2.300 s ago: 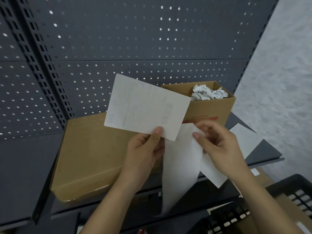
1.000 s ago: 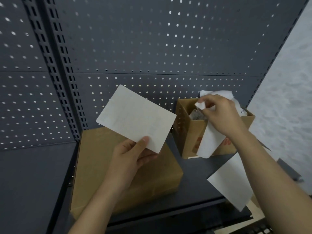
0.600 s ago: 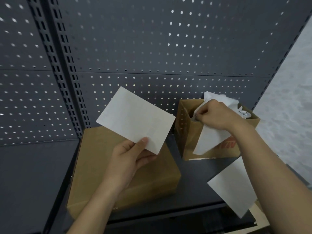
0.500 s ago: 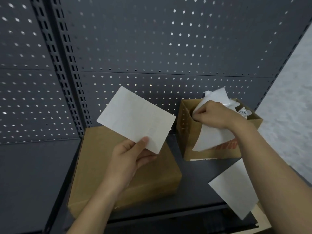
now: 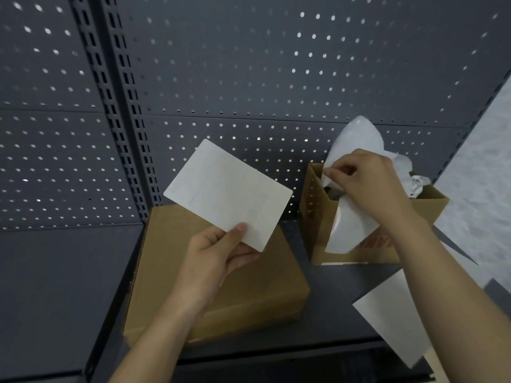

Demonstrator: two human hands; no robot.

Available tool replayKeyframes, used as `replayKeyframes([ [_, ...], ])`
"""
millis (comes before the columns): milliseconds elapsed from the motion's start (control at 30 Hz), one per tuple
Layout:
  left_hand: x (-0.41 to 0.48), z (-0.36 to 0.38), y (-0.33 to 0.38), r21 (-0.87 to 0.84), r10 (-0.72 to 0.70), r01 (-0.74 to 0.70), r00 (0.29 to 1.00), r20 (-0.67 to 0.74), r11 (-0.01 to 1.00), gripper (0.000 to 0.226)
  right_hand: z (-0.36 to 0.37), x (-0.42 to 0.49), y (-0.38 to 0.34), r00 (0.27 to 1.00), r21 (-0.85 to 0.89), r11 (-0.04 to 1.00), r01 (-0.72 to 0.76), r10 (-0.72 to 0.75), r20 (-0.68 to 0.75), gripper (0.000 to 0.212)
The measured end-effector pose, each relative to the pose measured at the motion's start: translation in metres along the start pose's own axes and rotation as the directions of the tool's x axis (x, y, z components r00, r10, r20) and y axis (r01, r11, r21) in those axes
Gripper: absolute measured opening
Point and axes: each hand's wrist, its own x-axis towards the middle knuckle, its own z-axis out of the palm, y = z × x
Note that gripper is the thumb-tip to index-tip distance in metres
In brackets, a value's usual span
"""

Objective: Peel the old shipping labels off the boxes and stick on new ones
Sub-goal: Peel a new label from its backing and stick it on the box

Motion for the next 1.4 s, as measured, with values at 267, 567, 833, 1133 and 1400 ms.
replayKeyframes([
  [267,-0.001,-0.011,0.005,0.122,0.055,-0.052,0.998,-0.023,0.991,0.023,-0.011,-0.011,-0.041,0.97,-0.041,0.983,0.176,-0.181,-0.161,0.02],
  [567,-0.015,-0.029,0.017,0.298,0.14,-0.139,0.99,0.019,0.944,0.022,0.015,-0.018,-0.097,0.991,0.45,0.89,0.07,-0.113,0.07,0.018],
  [833,-0.022,-0.043,0.023,0.293,0.118,-0.135,0.99,0.076,0.947,0.025,0.033,-0.023,-0.112,0.957,0.656,0.743,-0.132,-0.077,0.28,0.004],
  [1133,-0.02,-0.055,0.024,0.302,0.35,-0.3,0.928,-0.126,0.905,0.031,0.033,-0.032,-0.103,0.989,0.629,0.767,-0.127,0.049,0.14,0.006],
  [1400,-0.015,-0.019,0.031,0.148,0.328,-0.309,0.935,-0.133,0.94,0.029,0.054,-0.066,-0.116,0.914,0.19,0.904,0.383,-0.341,-0.218,0.004],
])
